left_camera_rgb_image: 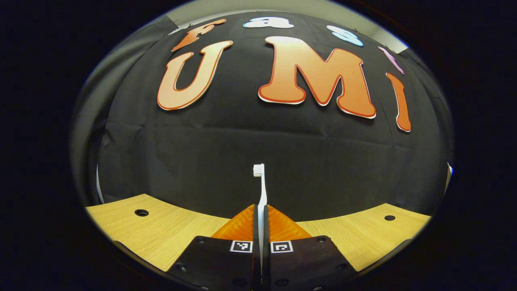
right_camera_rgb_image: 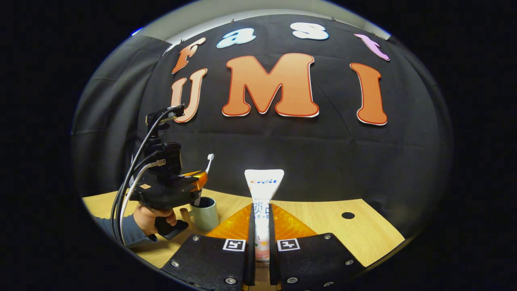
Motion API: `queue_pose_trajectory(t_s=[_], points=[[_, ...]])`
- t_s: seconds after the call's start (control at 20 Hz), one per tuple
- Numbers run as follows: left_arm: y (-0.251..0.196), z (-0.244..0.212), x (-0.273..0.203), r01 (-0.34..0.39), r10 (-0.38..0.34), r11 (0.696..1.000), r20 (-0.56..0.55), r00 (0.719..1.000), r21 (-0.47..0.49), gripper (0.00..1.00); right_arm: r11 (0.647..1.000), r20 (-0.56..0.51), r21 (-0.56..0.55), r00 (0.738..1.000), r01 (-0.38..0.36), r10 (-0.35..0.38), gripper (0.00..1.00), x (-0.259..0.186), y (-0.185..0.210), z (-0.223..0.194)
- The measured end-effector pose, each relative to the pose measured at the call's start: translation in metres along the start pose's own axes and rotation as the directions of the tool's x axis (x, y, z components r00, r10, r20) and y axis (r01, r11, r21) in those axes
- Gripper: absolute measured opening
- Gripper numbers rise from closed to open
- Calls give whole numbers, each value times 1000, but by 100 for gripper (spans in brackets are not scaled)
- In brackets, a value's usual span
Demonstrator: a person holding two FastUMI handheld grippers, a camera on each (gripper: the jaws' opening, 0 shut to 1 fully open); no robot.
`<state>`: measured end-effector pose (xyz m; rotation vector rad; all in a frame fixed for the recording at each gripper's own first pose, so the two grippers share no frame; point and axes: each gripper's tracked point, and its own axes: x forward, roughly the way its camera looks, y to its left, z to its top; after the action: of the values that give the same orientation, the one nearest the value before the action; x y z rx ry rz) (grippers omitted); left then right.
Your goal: Put the toothbrush and toothpaste on the desktop into the cup, then pick up the cup and place it on the coaster on the desktop.
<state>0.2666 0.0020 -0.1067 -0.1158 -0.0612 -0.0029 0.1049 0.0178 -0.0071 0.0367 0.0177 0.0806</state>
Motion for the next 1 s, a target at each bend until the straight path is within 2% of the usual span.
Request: queue_pose_trajectory(t_s=[0.2,0.35,0.85,1.0], points=[[-3,-17,7,2,-2,1000,-43,999,13,1,1000,4,12,1000,9,-9,14,1,-1,0],[-7,-26,8,15,-16,1000,-72,997,-14,2,1000,-22,26,1000,-5,6,14,1,5,-6],[5,-50,0,-10,6,1000,-147,989,-23,3,1000,-7,26,1000,-4,4,14,-2,9,2],[9,-62,-9,-11,7,1000,-195,981,-22,7,999,-26,30,1000,-12,13,14,-7,12,-2]])
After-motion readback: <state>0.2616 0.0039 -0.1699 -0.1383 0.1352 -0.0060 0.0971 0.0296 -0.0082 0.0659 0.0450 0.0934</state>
